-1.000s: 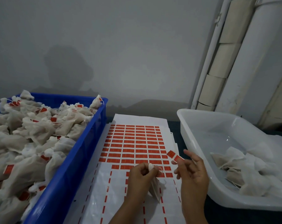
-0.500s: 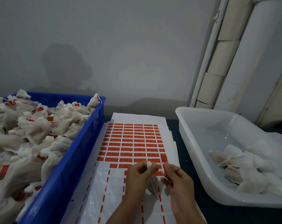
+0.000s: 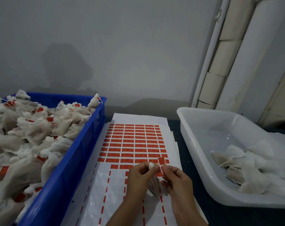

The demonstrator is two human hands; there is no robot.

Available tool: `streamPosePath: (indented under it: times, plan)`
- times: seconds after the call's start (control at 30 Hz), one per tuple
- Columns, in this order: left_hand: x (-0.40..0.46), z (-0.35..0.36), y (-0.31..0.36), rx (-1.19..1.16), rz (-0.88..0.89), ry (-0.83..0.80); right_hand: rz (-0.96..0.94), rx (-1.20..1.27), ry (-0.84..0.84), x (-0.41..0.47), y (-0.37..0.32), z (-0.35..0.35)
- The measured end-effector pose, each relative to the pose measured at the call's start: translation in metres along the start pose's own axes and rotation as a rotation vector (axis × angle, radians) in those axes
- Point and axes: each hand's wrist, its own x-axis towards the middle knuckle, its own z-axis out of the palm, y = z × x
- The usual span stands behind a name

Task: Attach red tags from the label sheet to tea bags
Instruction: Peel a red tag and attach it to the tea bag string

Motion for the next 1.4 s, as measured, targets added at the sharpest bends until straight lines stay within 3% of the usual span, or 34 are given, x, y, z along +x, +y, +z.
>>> streamPosePath:
  times: [0.73, 1.0, 1.17, 1.4]
  plan:
    - [0.000, -0.001, 0.000, 0.020, 0.000, -0.010, -0.154, -0.157, 0.083, 0.007, 0.011, 0.002]
    - [0.003, -0.006, 0.004, -0.057, -0.100, -0.051, -0.302, -0.342, -0.045, 0.015, -0.002, -0.011]
    - [0.002, -0.006, 0.004, -0.034, -0.083, -0.065, -0.265, -0.393, -0.192, 0.012, -0.002, -0.009]
    - [0.004, -0.005, -0.001, 0.032, -0.037, -0.048, -0.401, -0.476, -0.131, 0.014, 0.000, -0.010]
